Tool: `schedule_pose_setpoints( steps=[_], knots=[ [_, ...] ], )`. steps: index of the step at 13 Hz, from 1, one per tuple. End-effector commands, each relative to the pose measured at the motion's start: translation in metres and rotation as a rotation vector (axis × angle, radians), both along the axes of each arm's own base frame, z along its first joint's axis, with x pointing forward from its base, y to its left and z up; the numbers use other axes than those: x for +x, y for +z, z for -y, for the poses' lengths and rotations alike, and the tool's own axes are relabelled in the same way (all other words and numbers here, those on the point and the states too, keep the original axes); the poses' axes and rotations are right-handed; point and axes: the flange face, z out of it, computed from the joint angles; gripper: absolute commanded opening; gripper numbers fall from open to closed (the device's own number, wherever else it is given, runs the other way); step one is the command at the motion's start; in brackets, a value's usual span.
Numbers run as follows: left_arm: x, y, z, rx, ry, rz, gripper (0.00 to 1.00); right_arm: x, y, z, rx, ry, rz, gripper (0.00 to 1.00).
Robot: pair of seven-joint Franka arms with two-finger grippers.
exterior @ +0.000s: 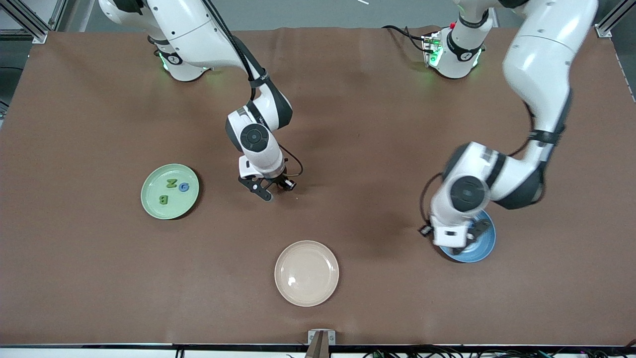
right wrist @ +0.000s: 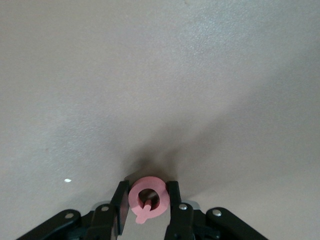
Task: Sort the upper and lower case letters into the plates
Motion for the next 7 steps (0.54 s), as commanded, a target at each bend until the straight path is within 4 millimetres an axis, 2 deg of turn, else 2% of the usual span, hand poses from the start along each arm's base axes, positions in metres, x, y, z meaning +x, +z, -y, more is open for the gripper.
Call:
schedule_pose_setpoints(
  steps=[1,2,3,4,5,7],
  knots=[
    [-0.007,-0.014,-0.033,-0.026,-0.033,-0.053,0.17,0.006,-0.001,0.007,-0.015,-0.002,0.005,0.0],
    [-0.01,-0.023,-0.034,-0.024,-0.046,-0.069,0.32,0.016,0.004,0.018,-0.025,0.004,0.002,0.0],
    [-0.01,-0.027,-0.035,-0.03,-0.048,-0.073,0.71,0.026,0.017,0.03,-0.043,0.045,-0.014,0.0],
    [-0.012,-0.028,-0.033,-0.029,-0.041,-0.075,0.93,0.039,0.036,0.051,-0.059,0.1,-0.037,0.0],
    [-0.014,-0.024,-0.035,-0.021,-0.035,-0.083,1.0,0.05,0.049,0.076,-0.075,0.145,-0.062,0.0],
    [-0.022,-0.019,-0.025,-0.001,-0.031,-0.123,1.0,0.073,0.066,0.133,-0.078,0.254,-0.093,0.0]
  ],
)
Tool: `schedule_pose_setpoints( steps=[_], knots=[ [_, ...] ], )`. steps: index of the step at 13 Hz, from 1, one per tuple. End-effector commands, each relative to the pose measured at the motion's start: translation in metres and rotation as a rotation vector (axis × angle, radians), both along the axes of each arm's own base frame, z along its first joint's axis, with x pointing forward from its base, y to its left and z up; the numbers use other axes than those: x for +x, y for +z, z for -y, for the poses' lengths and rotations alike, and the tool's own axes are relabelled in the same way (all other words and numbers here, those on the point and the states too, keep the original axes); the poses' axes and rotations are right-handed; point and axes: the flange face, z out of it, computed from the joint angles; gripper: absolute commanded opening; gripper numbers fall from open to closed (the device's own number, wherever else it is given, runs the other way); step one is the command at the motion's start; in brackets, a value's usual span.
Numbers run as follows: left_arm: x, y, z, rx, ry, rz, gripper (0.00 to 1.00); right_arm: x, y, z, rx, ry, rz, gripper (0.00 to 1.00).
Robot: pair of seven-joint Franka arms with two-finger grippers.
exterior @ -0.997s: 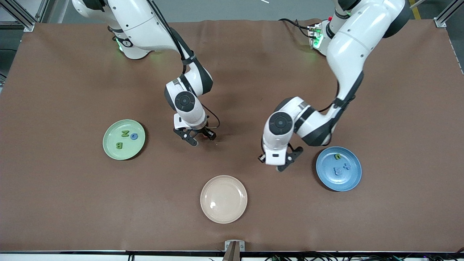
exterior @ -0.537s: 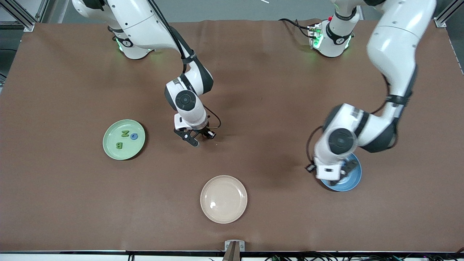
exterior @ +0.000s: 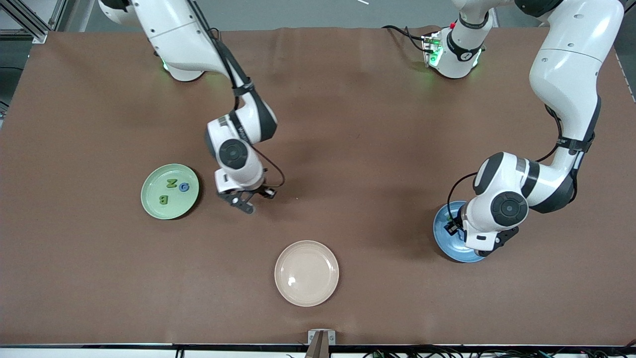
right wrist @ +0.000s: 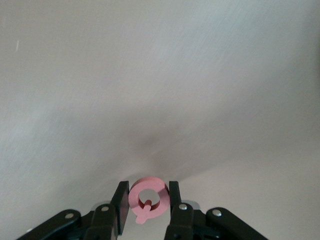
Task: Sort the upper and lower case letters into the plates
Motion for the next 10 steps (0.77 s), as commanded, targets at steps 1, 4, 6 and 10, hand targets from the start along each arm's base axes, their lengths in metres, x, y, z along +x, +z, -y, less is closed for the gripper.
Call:
schedule_pose_setpoints(
  steps=[1,4,6,10],
  knots=[
    [-0.012,0.022,0.008,0.032,0.017,-0.039,1.0,0.022,0.026,0.072,0.013,0.117,-0.031,0.0],
    [-0.01,0.074,0.001,0.052,0.007,0.013,1.0,0.043,0.024,0.154,0.036,0.228,-0.047,0.01],
    [-0.008,0.118,-0.002,0.052,-0.046,0.076,1.0,0.051,0.021,0.2,0.048,0.272,-0.051,0.01],
    [-0.016,0.216,-0.012,-0.004,-0.124,0.158,1.0,0.048,0.008,0.241,0.062,0.313,-0.074,0.02]
  ],
)
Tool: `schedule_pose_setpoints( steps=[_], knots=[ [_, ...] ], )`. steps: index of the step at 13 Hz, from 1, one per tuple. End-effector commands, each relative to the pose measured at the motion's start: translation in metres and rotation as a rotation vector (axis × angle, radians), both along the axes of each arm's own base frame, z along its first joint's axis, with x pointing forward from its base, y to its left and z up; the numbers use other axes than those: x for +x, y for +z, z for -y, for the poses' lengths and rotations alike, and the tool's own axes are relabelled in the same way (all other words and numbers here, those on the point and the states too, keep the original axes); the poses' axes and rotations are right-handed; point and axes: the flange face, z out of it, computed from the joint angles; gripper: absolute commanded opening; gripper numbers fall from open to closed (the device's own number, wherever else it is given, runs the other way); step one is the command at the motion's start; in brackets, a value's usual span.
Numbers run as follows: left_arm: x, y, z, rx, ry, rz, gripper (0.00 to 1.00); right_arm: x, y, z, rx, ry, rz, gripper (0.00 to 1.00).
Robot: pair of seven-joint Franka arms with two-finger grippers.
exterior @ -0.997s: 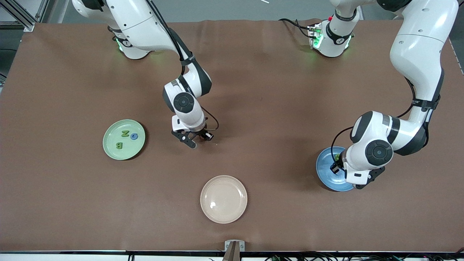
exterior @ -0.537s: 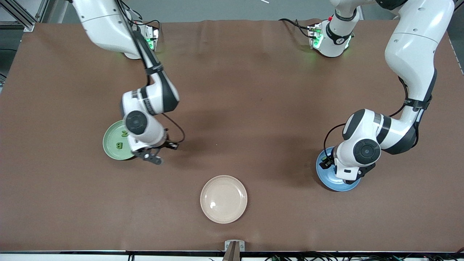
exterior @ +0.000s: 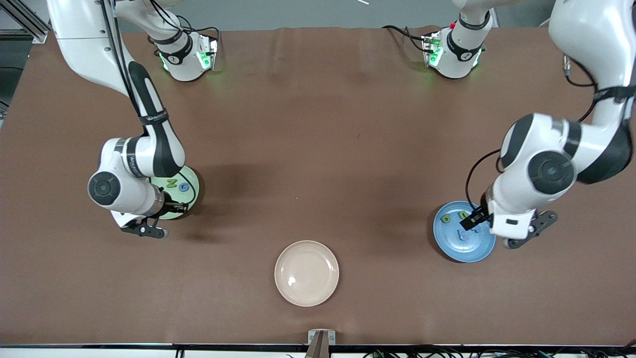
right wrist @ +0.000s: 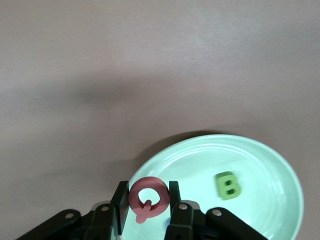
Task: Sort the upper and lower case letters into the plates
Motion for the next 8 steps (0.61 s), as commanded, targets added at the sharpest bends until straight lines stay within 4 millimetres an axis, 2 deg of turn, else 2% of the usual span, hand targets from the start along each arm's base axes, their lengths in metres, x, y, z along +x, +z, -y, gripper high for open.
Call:
schedule_pose_setpoints(
  steps=[1,5,7,8],
  knots=[
    [-0.015,0.063,-0.01,0.008,-0.065,0.029,1.0,-0.012,-0.009,0.011,0.008,0.03,-0.021,0.02],
    [-0.021,0.09,-0.015,-0.01,-0.063,-0.043,1.0,-0.028,-0.027,0.015,0.005,0.027,-0.061,0.03],
    [-0.026,0.083,-0.02,-0.01,-0.085,-0.114,1.0,-0.03,-0.03,0.019,0.004,0.022,-0.067,0.04],
    [-0.026,0.088,-0.023,-0.007,-0.124,-0.113,1.0,-0.03,-0.03,0.021,0.004,0.016,-0.067,0.06]
  ],
)
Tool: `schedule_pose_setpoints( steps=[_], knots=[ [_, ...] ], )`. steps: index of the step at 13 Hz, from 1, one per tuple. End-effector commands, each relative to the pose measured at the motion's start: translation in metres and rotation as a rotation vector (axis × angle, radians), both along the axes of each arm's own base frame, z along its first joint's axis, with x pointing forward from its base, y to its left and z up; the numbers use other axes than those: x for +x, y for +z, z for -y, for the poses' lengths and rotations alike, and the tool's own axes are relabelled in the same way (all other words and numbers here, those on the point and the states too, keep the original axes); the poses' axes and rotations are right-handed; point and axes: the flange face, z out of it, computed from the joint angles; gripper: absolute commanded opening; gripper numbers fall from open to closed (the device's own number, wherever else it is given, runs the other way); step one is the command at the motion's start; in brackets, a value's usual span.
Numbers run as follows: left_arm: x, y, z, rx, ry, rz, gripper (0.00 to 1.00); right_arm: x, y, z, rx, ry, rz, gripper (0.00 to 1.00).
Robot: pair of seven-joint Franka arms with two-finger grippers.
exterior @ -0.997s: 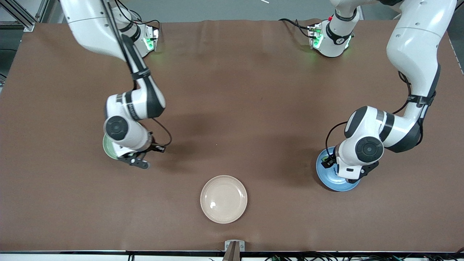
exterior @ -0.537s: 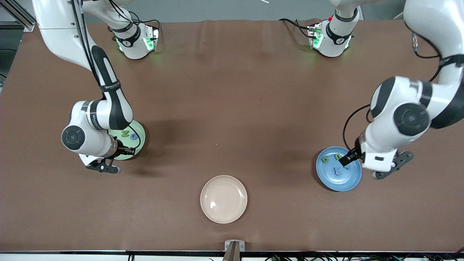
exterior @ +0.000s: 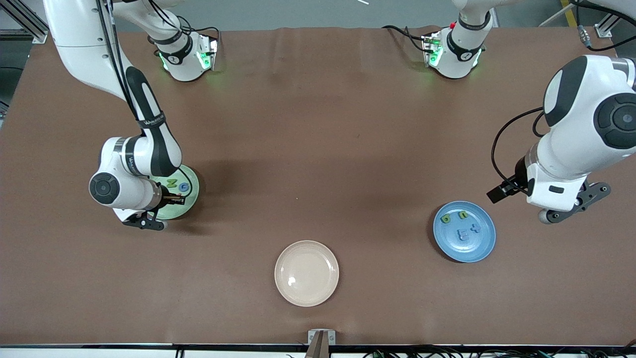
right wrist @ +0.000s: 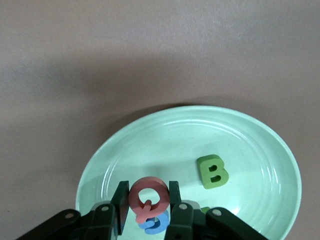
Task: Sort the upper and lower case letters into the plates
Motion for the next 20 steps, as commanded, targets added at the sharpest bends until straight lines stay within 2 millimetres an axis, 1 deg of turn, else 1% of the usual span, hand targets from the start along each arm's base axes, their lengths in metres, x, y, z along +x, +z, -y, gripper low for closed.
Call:
schedule_pose_setpoints(
  steps=[1,2,3,4,5,6,7,8,9,10,11,12,13,14,15,16,17,18,20],
  knots=[
    [0.003,0.016,-0.009,-0.026,-0.05,-0.014,1.0,-0.004,0.001,0.007,0.006,0.006,0.004,0.08],
    [0.0,0.018,-0.012,-0.022,-0.061,-0.033,1.0,-0.004,-0.002,0.008,0.004,0.003,0.001,0.13],
    [-0.002,0.025,-0.013,-0.026,-0.108,-0.053,1.0,-0.005,-0.003,0.008,0.004,0.004,0.0,0.35],
    [-0.003,0.03,-0.01,-0.031,-0.151,-0.057,1.0,-0.004,-0.003,0.009,0.005,0.0,0.0,0.91],
    [-0.004,0.031,-0.009,-0.028,-0.165,-0.058,1.0,-0.003,-0.002,0.009,0.005,0.0,0.001,1.0],
    [-0.005,0.035,-0.008,-0.033,-0.169,-0.052,1.0,-0.002,0.0,0.008,0.006,0.001,0.004,1.0],
    [-0.011,0.056,-0.009,-0.031,-0.199,-0.021,1.0,-0.001,0.001,0.007,0.006,0.004,0.006,1.0],
    [-0.016,0.069,-0.01,-0.027,-0.268,-0.01,1.0,0.0,0.003,0.007,0.007,0.004,0.007,1.0],
    [-0.025,0.086,-0.008,-0.03,-0.335,0.004,1.0,0.003,0.007,0.005,0.009,0.007,0.013,1.0],
    [-0.032,0.101,-0.029,-0.049,-0.326,0.018,1.0,0.005,0.013,0.004,0.011,0.009,0.013,1.0],
    [-0.044,0.118,-0.038,-0.099,-0.332,0.038,1.0,0.008,0.021,0.003,0.016,0.026,0.014,1.0],
    [-0.058,0.128,-0.051,-0.133,-0.354,0.039,1.0,0.015,0.034,0.004,0.03,0.074,0.009,1.0],
    [-0.073,0.135,-0.059,-0.134,-0.375,0.04,1.0,0.023,0.049,0.009,0.042,0.101,0.0,1.0],
    [-0.088,0.14,-0.065,-0.123,-0.373,0.039,1.0,0.028,0.062,0.014,0.049,0.098,-0.006,1.0],
    [-0.101,0.14,-0.065,-0.116,-0.368,0.032,1.0,0.031,0.079,0.02,0.051,0.092,0.007,1.0],
    [-0.105,0.14,-0.065,-0.114,-0.368,0.029,1.0,0.032,0.091,0.023,0.05,0.091,0.025,1.0],
    [-0.106,0.141,-0.067,-0.114,-0.366,0.03,1.0,0.04,0.104,0.024,0.03,0.107,0.051,1.0],
    [-0.109,0.145,-0.077,-0.114,-0.351,0.034,1.0,0.045,0.124,0.03,0.01,0.117,0.05,1.0],
    [-0.119,0.146,-0.082,-0.118,-0.387,0.026,0.99,0.054,0.182,0.044,0.018,0.096,0.015,1.0]
  ],
)
